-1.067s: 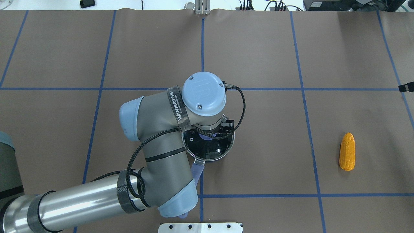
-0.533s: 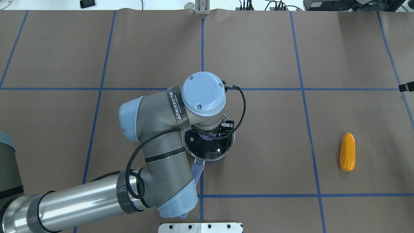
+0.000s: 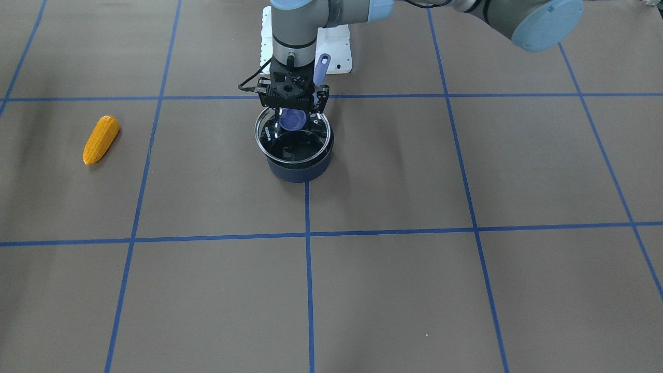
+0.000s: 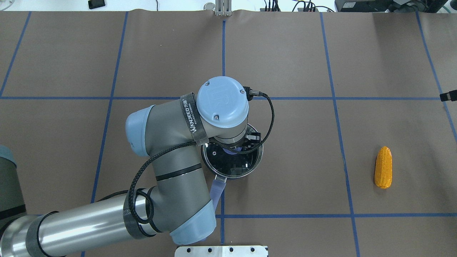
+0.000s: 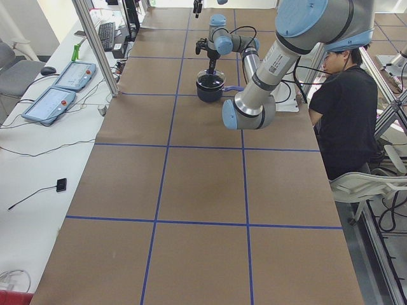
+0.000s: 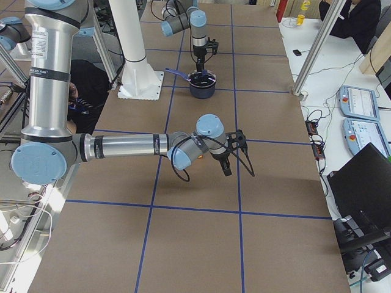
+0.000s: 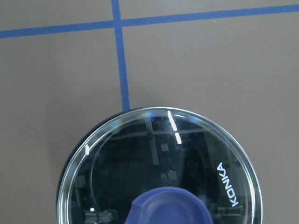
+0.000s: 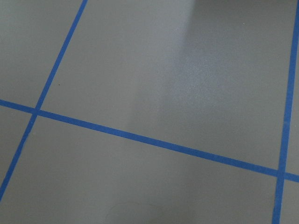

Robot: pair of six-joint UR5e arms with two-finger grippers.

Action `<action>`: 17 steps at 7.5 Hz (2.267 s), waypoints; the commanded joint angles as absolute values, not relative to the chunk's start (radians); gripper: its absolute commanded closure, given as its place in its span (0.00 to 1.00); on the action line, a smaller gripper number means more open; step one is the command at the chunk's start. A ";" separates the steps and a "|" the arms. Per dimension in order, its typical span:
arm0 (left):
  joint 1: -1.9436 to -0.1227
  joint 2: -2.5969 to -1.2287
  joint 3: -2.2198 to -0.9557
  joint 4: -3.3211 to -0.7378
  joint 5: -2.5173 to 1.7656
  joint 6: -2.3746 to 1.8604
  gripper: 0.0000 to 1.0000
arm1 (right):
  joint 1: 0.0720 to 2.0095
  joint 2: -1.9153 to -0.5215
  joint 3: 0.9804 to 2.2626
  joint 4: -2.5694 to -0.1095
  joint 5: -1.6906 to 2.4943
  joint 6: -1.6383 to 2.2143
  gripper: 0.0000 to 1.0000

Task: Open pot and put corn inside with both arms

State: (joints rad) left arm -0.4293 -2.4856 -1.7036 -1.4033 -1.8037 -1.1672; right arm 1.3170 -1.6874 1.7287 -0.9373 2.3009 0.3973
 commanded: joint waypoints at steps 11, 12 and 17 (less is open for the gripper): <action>-0.894 -1.519 -2.007 -1.783 -2.117 -0.172 0.83 | 1.316 -1.692 1.726 -0.937 2.299 0.397 0.00; -0.894 -1.510 -1.908 -1.937 -2.118 -0.169 0.83 | 1.316 -1.692 1.724 -0.937 2.299 0.397 0.00; -0.891 -1.525 -1.750 -2.131 -2.151 -0.172 0.45 | 1.316 -1.692 1.724 -0.937 2.299 0.397 0.00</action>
